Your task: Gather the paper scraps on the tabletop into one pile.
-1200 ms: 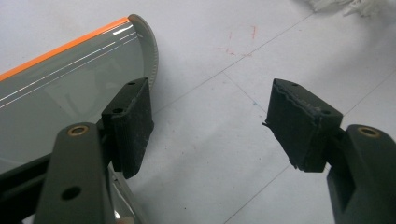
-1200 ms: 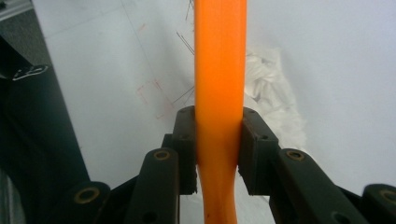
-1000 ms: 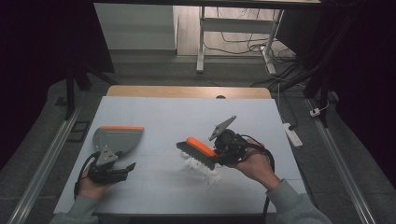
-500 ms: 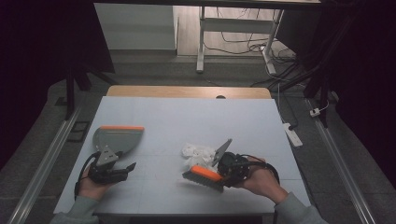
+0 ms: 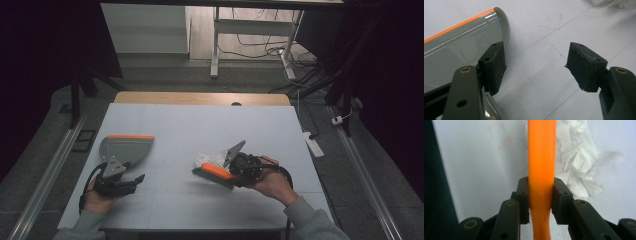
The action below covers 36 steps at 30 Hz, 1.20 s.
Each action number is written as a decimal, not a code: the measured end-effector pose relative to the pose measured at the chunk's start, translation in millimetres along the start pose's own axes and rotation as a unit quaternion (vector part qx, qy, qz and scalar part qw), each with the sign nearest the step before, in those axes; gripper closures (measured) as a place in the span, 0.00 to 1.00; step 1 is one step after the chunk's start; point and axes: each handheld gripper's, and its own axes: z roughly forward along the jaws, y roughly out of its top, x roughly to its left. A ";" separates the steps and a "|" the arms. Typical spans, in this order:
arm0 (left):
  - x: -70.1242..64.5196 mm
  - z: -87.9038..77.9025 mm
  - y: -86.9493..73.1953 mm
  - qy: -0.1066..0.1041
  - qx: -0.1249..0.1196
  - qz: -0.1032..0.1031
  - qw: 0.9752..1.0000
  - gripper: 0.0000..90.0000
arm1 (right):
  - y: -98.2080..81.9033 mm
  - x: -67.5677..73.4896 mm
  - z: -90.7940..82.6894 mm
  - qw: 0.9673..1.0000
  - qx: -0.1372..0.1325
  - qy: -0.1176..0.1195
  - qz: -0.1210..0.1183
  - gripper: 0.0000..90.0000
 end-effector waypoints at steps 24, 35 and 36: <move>-1.1 0.7 0.4 0.000 0.002 0.003 1.000 0.36 | -53.3 -66.7 -9.3 0.959 -0.021 -0.097 0.267 0.78; -1.6 0.6 0.5 0.000 0.001 0.003 1.000 0.36 | -33.6 -51.0 -4.1 0.964 -0.060 -0.059 0.254 0.78; -1.7 0.7 0.5 0.000 0.002 0.003 1.000 0.36 | -32.8 -50.0 -7.7 0.963 -0.068 -0.063 0.252 0.78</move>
